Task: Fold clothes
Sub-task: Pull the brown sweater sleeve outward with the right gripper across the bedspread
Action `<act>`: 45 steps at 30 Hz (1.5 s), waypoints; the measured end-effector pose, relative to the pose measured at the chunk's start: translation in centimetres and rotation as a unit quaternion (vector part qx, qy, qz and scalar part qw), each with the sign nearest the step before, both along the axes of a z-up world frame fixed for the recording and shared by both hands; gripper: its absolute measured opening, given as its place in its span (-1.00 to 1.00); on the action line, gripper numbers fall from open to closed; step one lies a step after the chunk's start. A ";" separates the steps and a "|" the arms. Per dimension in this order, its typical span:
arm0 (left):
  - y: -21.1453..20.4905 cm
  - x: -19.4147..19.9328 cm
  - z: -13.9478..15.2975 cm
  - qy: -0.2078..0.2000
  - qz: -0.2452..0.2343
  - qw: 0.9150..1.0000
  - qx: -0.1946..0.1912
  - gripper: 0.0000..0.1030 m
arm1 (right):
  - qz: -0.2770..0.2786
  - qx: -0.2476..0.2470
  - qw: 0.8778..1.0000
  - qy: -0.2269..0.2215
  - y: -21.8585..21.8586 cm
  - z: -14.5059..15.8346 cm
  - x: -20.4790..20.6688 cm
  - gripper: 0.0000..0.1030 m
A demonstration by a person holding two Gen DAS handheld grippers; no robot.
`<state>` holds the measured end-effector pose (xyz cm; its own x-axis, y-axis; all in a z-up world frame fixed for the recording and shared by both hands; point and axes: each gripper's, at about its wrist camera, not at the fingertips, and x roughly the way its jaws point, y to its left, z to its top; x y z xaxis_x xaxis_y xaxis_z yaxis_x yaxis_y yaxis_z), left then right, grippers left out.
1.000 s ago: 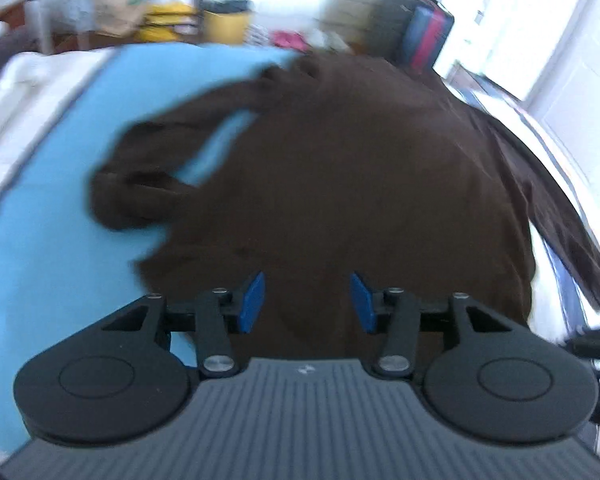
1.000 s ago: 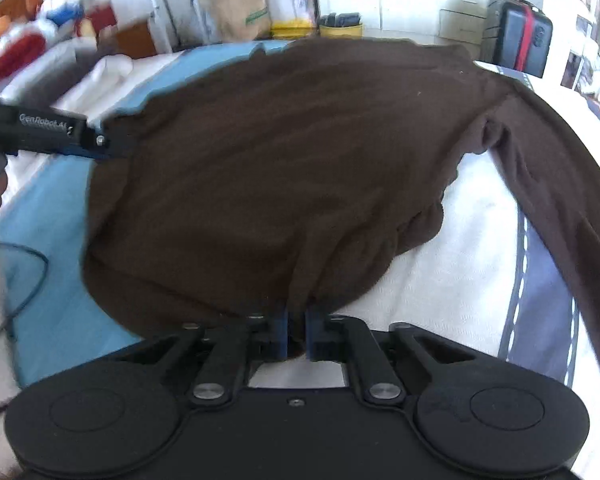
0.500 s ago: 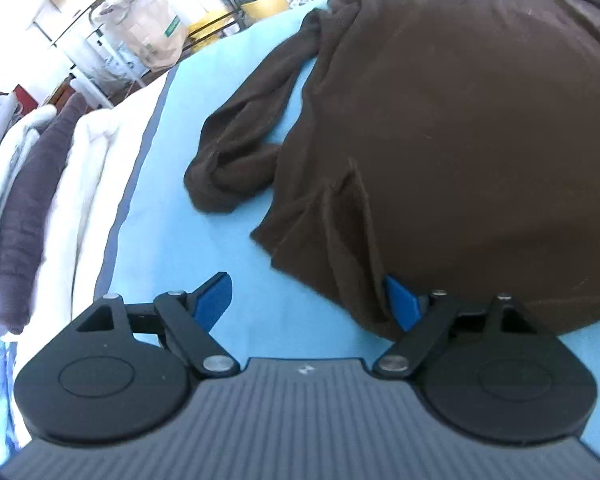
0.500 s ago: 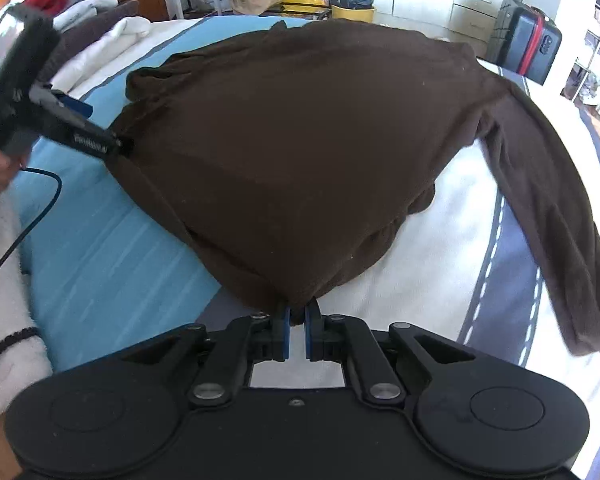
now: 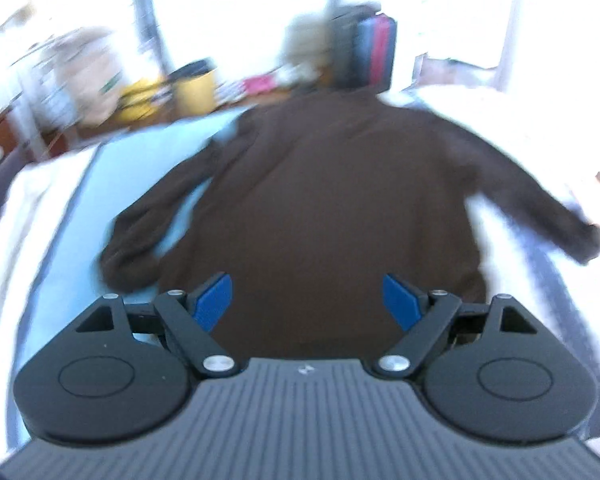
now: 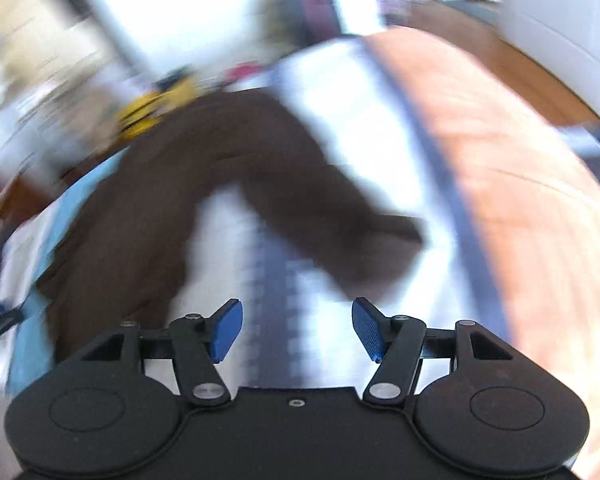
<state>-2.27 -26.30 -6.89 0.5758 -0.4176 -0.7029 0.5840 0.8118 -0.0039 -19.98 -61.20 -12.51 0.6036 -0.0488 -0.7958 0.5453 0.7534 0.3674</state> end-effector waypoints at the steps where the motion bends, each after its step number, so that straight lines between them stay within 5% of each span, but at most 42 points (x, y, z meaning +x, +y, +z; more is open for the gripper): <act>1: -1.6 -0.2 -0.1 -0.002 -0.019 1.000 0.004 0.61 | -0.030 0.015 0.999 -0.001 -1.5 -0.5 -0.6 0.29; 4: -6.1 -0.9 -0.5 -0.008 -0.066 0.998 0.023 0.61 | -0.090 0.100 0.989 -0.061 -6.0 -3.1 -1.6 0.28; 7: -10.1 -1.7 -1.4 -0.015 -0.095 0.994 0.044 0.61 | -0.153 0.181 0.969 -0.069 -8.6 -6.6 -1.5 0.18; 11: -14.0 -1.1 -3.8 0.006 -0.128 0.991 0.040 0.61 | -0.105 0.181 0.974 -0.081 -7.7 -7.9 0.9 -0.69; 14: -16.7 -0.9 -5.2 0.046 -0.148 0.988 0.023 0.61 | -0.085 0.095 0.987 -0.094 -6.6 -5.6 2.4 -0.74; 17: -18.6 -0.1 -6.3 0.095 -0.141 0.985 0.004 0.56 | -0.082 -0.001 0.987 -0.138 -5.3 -1.4 1.6 -0.77; 21: -19.3 -0.6 -6.0 0.063 -0.136 0.989 0.004 0.57 | -0.129 -0.197 0.960 -0.150 -3.2 4.1 -2.2 -0.80; 23: -19.4 -0.6 -6.4 0.057 -0.129 0.990 0.014 0.57 | -0.142 -0.253 0.952 -0.093 -3.1 4.2 -2.9 -0.75; 26: -19.4 -0.4 -7.2 0.069 -0.116 0.991 0.026 0.57 | -0.136 -0.160 0.978 0.006 -5.6 0.4 -2.4 -0.66; 28: -19.2 -0.5 -7.3 0.077 -0.113 0.990 0.029 0.57 | -0.167 -0.048 0.985 -0.010 -8.1 -1.6 -3.7 -0.66; 31: -19.6 -0.6 -7.6 0.071 -0.111 0.991 0.037 0.57 | -0.243 0.053 0.965 -0.079 -10.4 -2.3 -6.2 -0.45; 33: -20.0 -0.5 -7.6 0.058 -0.112 0.991 0.042 0.57 | -0.283 0.094 0.949 -0.105 -11.5 -3.2 -7.1 -0.13; 38: -21.5 0.1 -6.9 0.053 -0.114 0.992 0.022 0.57 | -0.359 0.199 0.901 -0.139 -11.6 -7.0 -7.5 -0.04; 40: -21.9 0.1 -6.7 0.056 -0.112 0.992 0.016 0.57 | -0.394 0.210 0.881 -0.155 -11.5 -7.9 -8.2 -0.04; 41: -22.0 -0.1 -6.6 0.057 -0.111 0.992 0.015 0.57 | -0.396 0.203 0.882 -0.157 -11.8 -8.1 -8.0 -0.07; 43: -22.1 -0.4 -6.9 0.060 -0.108 0.992 0.017 0.57 | -0.384 0.129 0.905 -0.132 -12.2 -6.9 -6.6 -0.75; 45: -21.5 -0.6 -7.3 0.073 -0.097 0.992 0.022 0.57 | -0.360 0.035 0.927 -0.098 -12.3 -4.9 -4.9 -0.95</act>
<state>-2.91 -47.80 -14.17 0.3780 -0.4779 -0.7930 0.7247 0.6857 -0.0678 -24.89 -73.55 -17.43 0.5679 -0.4477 -0.6907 0.8154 0.1915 0.5463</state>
